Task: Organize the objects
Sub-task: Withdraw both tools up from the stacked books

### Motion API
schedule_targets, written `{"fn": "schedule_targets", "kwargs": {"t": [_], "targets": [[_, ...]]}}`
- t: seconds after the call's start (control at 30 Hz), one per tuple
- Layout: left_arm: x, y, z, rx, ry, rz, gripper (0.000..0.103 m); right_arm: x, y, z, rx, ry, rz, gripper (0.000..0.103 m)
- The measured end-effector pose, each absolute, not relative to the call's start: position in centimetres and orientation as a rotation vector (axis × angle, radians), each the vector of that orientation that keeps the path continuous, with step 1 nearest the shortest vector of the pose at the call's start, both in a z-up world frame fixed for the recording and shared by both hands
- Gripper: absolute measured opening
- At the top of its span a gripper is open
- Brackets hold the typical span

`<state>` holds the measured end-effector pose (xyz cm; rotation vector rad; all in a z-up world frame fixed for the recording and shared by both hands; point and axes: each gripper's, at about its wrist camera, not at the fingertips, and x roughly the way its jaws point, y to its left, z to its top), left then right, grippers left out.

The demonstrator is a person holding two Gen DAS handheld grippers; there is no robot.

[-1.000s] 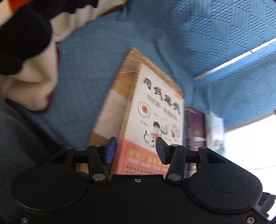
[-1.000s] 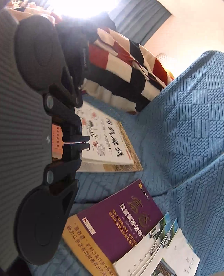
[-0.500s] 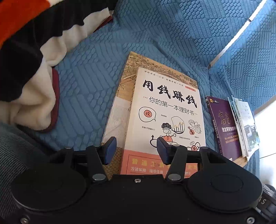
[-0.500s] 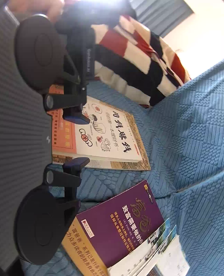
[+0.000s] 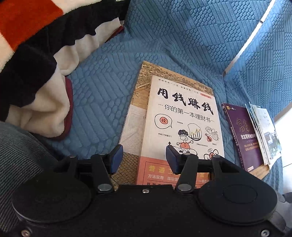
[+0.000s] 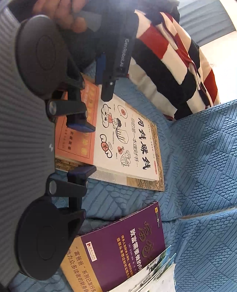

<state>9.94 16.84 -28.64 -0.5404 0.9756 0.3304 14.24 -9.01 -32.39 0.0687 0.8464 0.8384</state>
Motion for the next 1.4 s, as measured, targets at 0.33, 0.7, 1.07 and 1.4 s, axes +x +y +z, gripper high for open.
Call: {"fn": "schedule_targets", "kwargs": {"t": [0.33, 0.7, 1.07, 1.4], "targets": [[9.8, 15.6, -28.6, -0.499, 0.978, 0.305, 0.049, 14.4, -9.1, -32.6, 0.106, 0.852, 0.850, 0.036], [9.3, 15.9, -28.5, -0.488, 0.981, 0.342, 0.050, 14.4, -7.7, -32.5, 0.076, 0.843, 0.877, 0.037], [8.7, 17.0, -26.3, -0.565, 0.960, 0.312, 0.049, 15.1, -9.3, -28.3, 0.156, 0.826, 0.850, 0.035], [9.8, 15.6, -18.5, -0.491, 0.878, 0.238, 0.048, 14.1, -11.6, -18.3, 0.125, 0.647, 0.838, 0.035]]}}
